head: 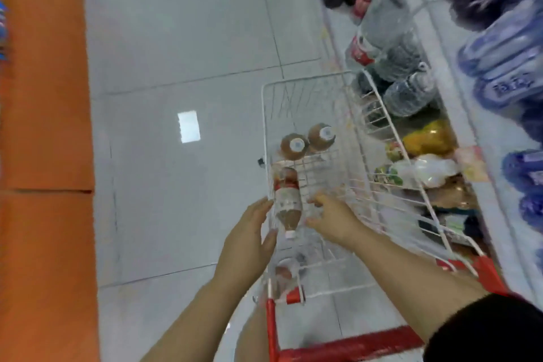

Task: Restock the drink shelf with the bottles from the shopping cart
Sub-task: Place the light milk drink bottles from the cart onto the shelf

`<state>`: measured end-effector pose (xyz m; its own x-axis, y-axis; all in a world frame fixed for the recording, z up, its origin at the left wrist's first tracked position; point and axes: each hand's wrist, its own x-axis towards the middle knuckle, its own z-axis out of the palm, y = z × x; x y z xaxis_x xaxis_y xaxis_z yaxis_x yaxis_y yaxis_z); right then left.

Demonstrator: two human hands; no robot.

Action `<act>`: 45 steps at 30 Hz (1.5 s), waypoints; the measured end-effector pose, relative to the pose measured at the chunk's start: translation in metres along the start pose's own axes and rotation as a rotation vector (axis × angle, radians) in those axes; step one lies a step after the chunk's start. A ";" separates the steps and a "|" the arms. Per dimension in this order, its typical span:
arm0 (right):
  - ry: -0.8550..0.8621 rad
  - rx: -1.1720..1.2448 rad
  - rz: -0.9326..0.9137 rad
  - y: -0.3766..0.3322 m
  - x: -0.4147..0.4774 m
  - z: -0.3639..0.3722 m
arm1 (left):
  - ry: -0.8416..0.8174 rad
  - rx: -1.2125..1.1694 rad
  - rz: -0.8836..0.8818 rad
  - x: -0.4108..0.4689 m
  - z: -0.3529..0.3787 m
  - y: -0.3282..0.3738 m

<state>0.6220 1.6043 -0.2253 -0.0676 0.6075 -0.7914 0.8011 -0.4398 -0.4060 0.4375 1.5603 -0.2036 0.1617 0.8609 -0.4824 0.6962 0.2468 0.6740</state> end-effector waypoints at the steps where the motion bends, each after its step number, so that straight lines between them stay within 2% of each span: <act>1: -0.022 0.042 0.036 0.002 0.013 0.008 | 0.007 -0.025 0.002 0.004 0.003 -0.003; 7: -0.053 0.397 0.196 0.014 0.079 0.049 | 0.022 -0.081 0.067 0.012 0.011 -0.021; 14: 0.028 0.532 0.273 0.019 0.119 0.083 | 0.018 -0.130 0.107 0.013 0.019 -0.033; 18: -0.027 0.662 0.244 0.015 0.092 0.047 | 0.002 -0.082 0.120 0.014 0.016 -0.030; 21: -0.048 0.561 0.129 0.009 0.042 0.001 | -0.002 0.058 0.056 0.013 0.012 -0.020; 23: -0.021 0.457 0.060 0.004 0.002 -0.033 | 0.059 0.189 0.041 0.013 0.006 -0.002; 25: 0.006 0.350 -0.018 -0.001 -0.034 -0.064 | 0.108 0.283 0.189 0.016 -0.003 0.022; 27: 0.021 0.263 -0.080 -0.006 -0.064 -0.089 | 0.103 0.400 0.408 0.021 -0.011 0.045; 29: 0.004 0.229 -0.121 -0.010 -0.087 -0.108 | 0.088 0.478 0.552 0.025 -0.018 0.067; 34: -0.068 0.242 -0.246 -0.023 -0.117 -0.126 | 0.163 0.473 0.700 0.028 -0.031 0.093; 37: -0.023 0.346 -0.274 -0.032 -0.110 -0.132 | 0.254 0.380 0.610 0.026 -0.039 0.081; 41: 0.192 0.595 -0.235 -0.035 -0.058 -0.135 | 0.400 0.216 0.273 0.028 -0.057 0.047; 43: 0.321 0.474 -0.179 -0.029 -0.013 -0.126 | 0.444 0.154 0.139 0.033 -0.067 0.029; 45: 0.379 0.287 -0.148 -0.026 0.031 -0.112 | 0.487 0.121 0.069 0.037 -0.073 0.012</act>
<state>0.6653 1.7084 -0.1882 0.0954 0.8517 -0.5154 0.5992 -0.4625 -0.6534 0.4014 1.6279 -0.1726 -0.1147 0.9880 -0.1031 0.7760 0.1539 0.6117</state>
